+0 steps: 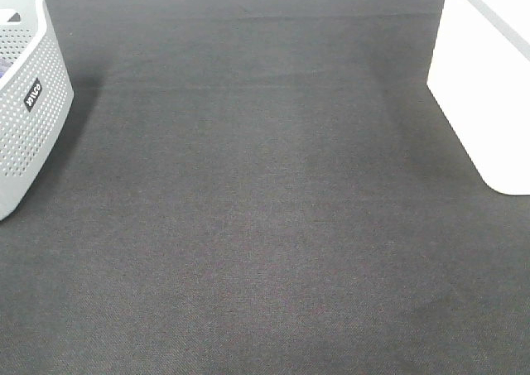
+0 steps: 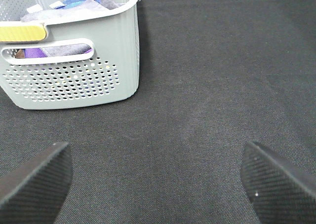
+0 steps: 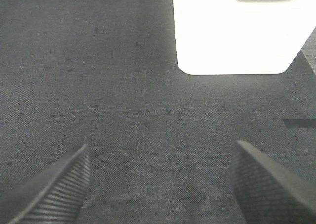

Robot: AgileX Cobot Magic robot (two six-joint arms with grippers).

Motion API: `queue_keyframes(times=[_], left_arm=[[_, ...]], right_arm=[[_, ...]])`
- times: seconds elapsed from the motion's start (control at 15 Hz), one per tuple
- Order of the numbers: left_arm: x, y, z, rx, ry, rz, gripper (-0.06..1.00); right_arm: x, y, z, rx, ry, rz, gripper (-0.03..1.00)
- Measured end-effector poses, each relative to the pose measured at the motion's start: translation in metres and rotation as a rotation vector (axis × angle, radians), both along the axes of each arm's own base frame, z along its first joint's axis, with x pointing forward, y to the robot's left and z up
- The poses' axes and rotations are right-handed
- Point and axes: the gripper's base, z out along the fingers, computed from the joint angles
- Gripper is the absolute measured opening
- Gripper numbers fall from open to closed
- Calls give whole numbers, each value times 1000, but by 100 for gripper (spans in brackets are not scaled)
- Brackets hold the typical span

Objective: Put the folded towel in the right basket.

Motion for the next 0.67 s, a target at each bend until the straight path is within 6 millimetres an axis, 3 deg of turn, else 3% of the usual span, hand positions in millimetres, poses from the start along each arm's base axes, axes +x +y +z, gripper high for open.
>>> queue_keyframes(times=[0.67], left_arm=[[0, 0, 0, 0, 0, 0, 87]], right_arm=[[0, 0, 0, 0, -1, 0, 74]])
